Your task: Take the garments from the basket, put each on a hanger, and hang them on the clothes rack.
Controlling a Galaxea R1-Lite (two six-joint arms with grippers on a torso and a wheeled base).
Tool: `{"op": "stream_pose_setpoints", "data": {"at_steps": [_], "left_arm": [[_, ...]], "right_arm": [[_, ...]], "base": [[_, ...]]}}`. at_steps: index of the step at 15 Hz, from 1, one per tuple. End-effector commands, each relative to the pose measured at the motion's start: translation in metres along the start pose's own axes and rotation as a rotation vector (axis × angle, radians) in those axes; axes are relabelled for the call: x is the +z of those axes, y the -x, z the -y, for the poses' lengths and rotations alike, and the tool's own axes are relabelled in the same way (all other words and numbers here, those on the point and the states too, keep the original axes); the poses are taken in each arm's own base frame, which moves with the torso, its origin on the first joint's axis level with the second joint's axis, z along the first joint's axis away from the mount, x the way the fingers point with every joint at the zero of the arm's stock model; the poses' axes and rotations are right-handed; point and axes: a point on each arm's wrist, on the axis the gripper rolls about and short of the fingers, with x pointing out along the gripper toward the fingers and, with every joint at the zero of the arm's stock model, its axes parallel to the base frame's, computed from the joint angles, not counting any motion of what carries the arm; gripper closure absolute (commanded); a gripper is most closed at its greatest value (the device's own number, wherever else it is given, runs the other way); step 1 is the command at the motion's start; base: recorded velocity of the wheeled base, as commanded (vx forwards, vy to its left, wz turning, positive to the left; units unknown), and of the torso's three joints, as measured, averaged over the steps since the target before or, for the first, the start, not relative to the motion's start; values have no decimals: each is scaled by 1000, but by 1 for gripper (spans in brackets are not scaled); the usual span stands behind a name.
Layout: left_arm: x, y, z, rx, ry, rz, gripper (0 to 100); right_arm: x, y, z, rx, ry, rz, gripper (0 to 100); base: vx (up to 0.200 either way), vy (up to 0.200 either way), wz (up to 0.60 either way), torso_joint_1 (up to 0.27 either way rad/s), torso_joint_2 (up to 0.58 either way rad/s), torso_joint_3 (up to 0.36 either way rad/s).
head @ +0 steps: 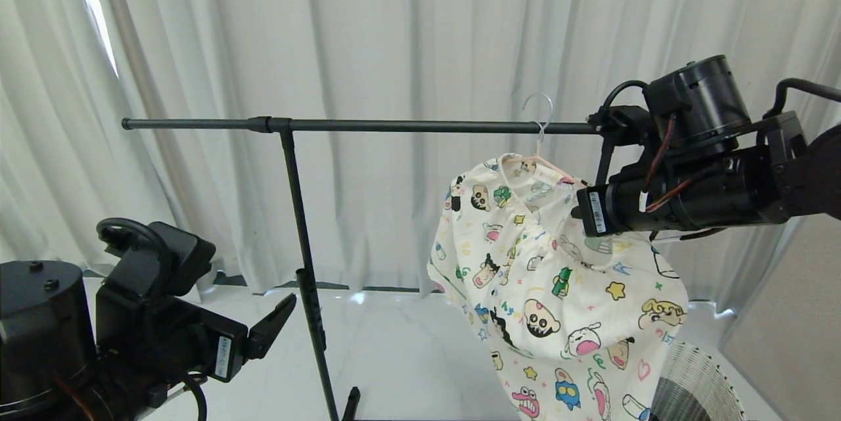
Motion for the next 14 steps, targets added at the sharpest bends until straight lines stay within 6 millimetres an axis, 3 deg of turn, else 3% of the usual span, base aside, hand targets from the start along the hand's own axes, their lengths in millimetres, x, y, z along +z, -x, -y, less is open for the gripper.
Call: {"op": "stream_pose_setpoints", "data": {"at_steps": [1, 12, 14], "left_arm": [[0, 0, 1, -2, -1, 0, 0], [0, 0, 0, -2, -2, 2, 0], [0, 0, 0, -4, -2, 2, 0]], "right_arm": [[2, -3, -4, 8, 5, 0, 100], [6, -22, -24, 39, 34, -11, 100], [5, -26, -24, 6, 36, -9, 100]], "base": [[200, 0, 0, 7, 2, 7], [200, 0, 0, 3, 3, 4], [0, 0, 0, 0, 0, 0]]}}
